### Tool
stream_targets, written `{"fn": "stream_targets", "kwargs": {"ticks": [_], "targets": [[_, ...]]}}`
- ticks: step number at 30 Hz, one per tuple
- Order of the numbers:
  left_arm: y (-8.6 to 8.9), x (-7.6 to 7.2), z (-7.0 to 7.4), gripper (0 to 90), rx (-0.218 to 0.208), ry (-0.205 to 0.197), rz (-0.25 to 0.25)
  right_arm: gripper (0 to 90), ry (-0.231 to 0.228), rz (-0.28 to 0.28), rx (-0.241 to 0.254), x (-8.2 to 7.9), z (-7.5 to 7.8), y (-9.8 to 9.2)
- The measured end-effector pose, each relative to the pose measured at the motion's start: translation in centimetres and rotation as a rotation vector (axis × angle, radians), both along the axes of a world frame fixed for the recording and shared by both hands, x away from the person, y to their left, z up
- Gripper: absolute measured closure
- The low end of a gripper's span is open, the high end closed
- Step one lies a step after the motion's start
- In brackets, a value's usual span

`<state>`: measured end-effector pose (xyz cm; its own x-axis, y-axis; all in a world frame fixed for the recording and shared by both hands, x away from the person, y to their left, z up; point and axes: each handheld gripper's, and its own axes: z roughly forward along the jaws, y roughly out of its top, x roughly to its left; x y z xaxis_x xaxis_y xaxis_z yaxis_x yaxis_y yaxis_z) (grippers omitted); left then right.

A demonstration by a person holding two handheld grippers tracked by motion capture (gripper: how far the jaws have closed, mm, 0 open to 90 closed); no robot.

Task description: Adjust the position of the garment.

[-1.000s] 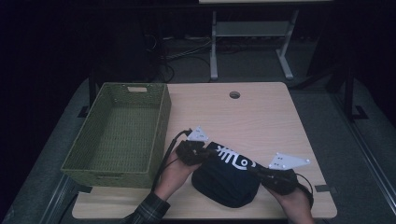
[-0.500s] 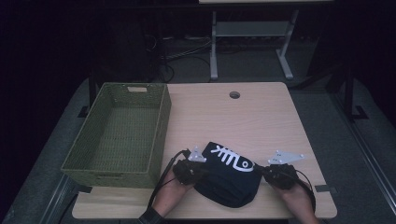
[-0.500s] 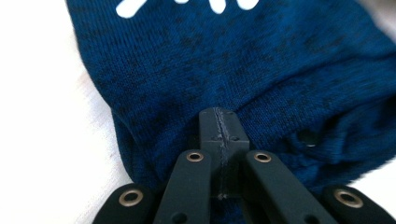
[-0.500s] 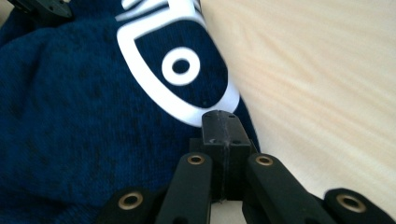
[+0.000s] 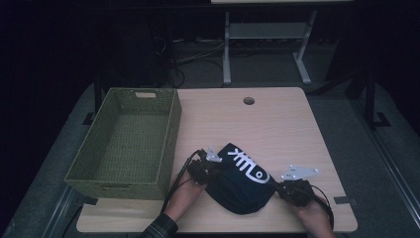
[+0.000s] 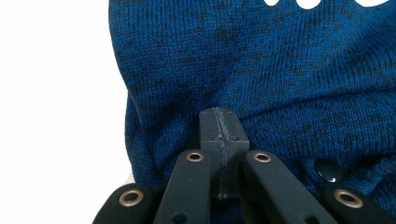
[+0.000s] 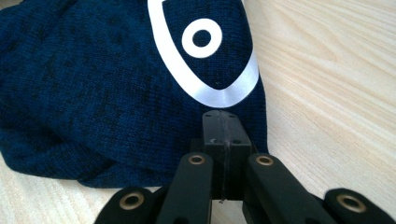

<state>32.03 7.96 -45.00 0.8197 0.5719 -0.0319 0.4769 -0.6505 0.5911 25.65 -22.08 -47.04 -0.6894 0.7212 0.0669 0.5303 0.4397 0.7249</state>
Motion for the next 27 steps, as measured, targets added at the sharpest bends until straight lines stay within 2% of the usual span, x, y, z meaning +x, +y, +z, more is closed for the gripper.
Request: {"fn": "stream_targets", "kwargs": {"ticks": [2, 5, 9, 11, 15, 17, 20, 21, 22, 24, 27], "targets": [[0.1, 0.0, 0.1, 90.0, -0.013, 0.009, 0.001, 89.9, 0.004, 0.003, 0.006, 0.0, 0.1, -0.1], [0.4, 0.0, 0.4, 89.8, -0.048, 0.025, 0.010, 76.5, -0.009, 0.008, 0.041, -0.3, 0.7, -0.6], [0.6, -0.1, 1.4, 76.9, -0.084, 0.033, 0.000, 60.7, -0.059, -0.040, 0.063, -1.0, 1.5, -1.7], [0.7, 0.0, 1.9, 69.4, -0.087, 0.027, -0.006, 51.7, -0.057, -0.065, 0.069, -1.1, 1.6, -2.5], [0.8, 0.1, 2.9, 56.9, -0.105, 0.010, -0.011, 39.8, -0.076, -0.121, 0.082, -1.6, 1.7, -4.4], [0.7, 0.4, 3.4, 49.8, -0.104, 0.014, -0.012, 32.0, -0.070, -0.147, 0.082, -1.7, 1.6, -5.1], [1.0, 1.1, 4.0, 42.2, -0.119, 0.007, -0.006, 20.9, -0.053, -0.179, 0.058, -1.7, 0.9, -6.1], [1.0, 1.1, 4.0, 38.9, -0.119, 0.007, -0.006, 20.9, -0.053, -0.179, 0.058, -1.7, 0.9, -6.1], [1.0, 1.6, 4.2, 36.9, -0.123, 0.005, -0.005, 13.6, -0.027, -0.212, 0.021, -1.3, 0.1, -6.4], [1.0, 1.8, 4.2, 33.6, -0.124, -0.004, -0.003, 11.1, -0.022, -0.234, -0.007, -1.0, -0.3, -6.4], [0.8, 2.5, 4.1, 26.6, -0.117, 0.007, -0.008, 6.5, -0.006, -0.258, -0.040, -0.5, -0.9, -6.5]]}}
